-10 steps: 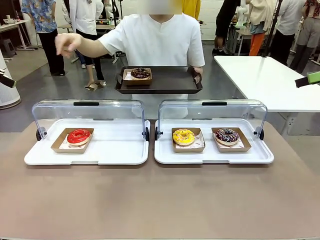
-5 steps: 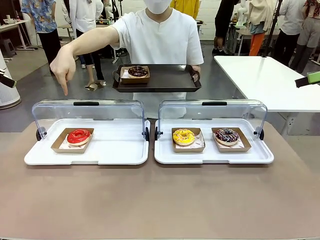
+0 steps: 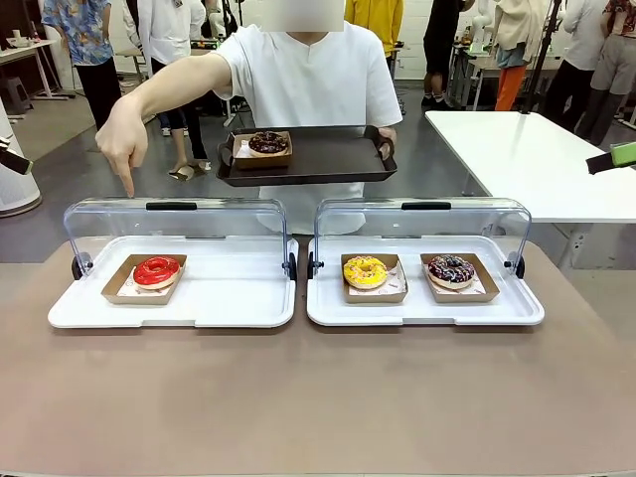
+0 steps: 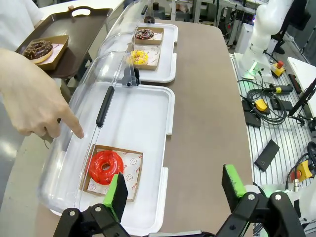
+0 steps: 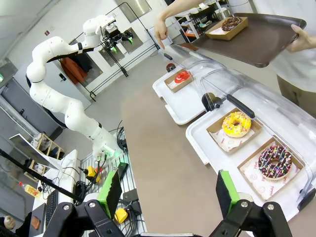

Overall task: Provide the desired donut to the person.
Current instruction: Pick up and lift the Paper togo box containing the Donut pointed at by the person.

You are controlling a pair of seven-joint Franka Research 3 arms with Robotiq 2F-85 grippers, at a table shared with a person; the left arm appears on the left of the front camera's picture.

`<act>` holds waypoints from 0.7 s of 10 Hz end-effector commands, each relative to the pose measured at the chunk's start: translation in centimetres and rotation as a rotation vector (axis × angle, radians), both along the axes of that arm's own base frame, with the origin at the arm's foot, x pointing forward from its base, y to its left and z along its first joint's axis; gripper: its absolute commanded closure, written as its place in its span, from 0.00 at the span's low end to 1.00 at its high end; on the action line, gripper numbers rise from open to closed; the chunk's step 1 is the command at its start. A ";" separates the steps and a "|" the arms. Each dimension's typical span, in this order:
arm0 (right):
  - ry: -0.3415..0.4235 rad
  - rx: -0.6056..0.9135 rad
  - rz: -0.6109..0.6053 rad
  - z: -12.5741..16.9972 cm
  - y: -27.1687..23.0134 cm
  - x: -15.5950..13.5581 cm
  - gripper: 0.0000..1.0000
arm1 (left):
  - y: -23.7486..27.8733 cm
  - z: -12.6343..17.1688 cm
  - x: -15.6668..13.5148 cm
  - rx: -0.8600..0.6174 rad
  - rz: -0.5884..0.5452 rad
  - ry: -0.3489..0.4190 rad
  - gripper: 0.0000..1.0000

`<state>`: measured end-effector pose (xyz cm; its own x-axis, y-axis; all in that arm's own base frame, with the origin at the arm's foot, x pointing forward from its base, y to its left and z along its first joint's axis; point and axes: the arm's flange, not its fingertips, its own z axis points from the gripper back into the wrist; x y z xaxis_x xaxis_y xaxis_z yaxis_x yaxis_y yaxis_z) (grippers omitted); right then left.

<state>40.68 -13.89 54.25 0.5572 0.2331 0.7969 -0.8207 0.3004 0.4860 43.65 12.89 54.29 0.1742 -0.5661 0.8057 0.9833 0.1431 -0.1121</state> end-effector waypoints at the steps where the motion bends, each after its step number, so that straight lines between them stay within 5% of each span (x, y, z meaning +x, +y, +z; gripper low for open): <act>1: -0.003 0.005 0.005 0.0 0.1 0.0 0.00 | -0.1 0.0 0.1 -0.009 0.021 -0.005 0.00; 7: -0.003 0.005 0.005 0.0 0.1 0.0 0.00 | -0.1 0.0 0.1 -0.009 0.021 -0.005 0.00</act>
